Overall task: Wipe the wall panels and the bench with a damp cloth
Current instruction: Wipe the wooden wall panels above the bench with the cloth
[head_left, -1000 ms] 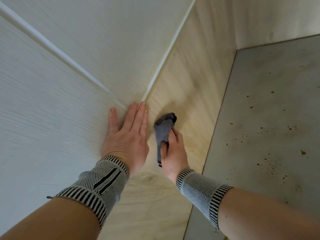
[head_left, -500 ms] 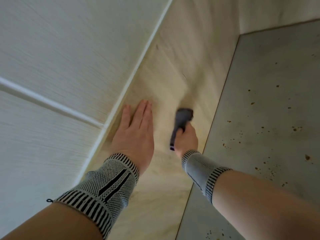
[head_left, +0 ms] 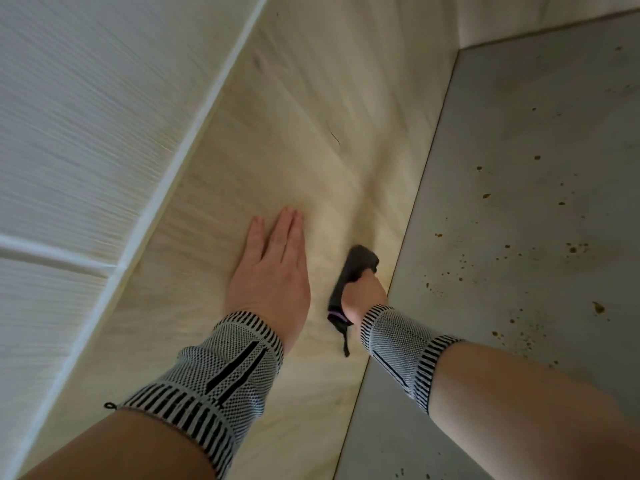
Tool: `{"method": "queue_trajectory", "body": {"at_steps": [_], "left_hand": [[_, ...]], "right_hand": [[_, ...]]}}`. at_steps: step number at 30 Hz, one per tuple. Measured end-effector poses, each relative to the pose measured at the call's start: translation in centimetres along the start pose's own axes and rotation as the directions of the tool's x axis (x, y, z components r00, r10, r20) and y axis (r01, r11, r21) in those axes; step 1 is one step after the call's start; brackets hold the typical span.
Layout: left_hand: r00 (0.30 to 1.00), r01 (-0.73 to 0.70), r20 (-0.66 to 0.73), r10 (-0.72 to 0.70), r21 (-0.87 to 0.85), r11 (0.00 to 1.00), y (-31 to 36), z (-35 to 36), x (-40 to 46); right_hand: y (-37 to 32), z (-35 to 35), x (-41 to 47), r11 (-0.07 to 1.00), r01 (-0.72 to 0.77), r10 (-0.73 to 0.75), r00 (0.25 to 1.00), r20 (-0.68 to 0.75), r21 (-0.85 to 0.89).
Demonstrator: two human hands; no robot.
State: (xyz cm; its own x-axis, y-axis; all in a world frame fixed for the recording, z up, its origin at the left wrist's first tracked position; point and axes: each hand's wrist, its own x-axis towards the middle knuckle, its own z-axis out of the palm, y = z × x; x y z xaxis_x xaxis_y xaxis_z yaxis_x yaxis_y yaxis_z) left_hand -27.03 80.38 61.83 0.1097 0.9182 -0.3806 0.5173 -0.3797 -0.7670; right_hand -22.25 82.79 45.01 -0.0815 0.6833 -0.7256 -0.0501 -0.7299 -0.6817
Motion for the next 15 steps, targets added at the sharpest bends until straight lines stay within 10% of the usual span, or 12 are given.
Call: {"method": "queue_trajectory", "body": {"at_steps": [7,13,15], "left_hand": [[0.999,-0.035,0.020,0.035,-0.004,0.999,2.5,0.9,2.6],[0.997,-0.067,0.031,0.068,-0.040,0.997,4.1,1.6,4.3],[0.996,-0.085,0.037,0.086,-0.037,0.996,4.8,1.8,5.1]], "right_hand": [[-0.4,1.4,2.0,0.720,0.688,-0.680,0.725,-0.106,0.091],[2.9,-1.5,6.9,0.975,0.021,-0.028,0.999,-0.027,-0.223],[1.5,-1.7,6.1,0.990,0.136,-0.138,0.988,-0.071,-0.030]]}}
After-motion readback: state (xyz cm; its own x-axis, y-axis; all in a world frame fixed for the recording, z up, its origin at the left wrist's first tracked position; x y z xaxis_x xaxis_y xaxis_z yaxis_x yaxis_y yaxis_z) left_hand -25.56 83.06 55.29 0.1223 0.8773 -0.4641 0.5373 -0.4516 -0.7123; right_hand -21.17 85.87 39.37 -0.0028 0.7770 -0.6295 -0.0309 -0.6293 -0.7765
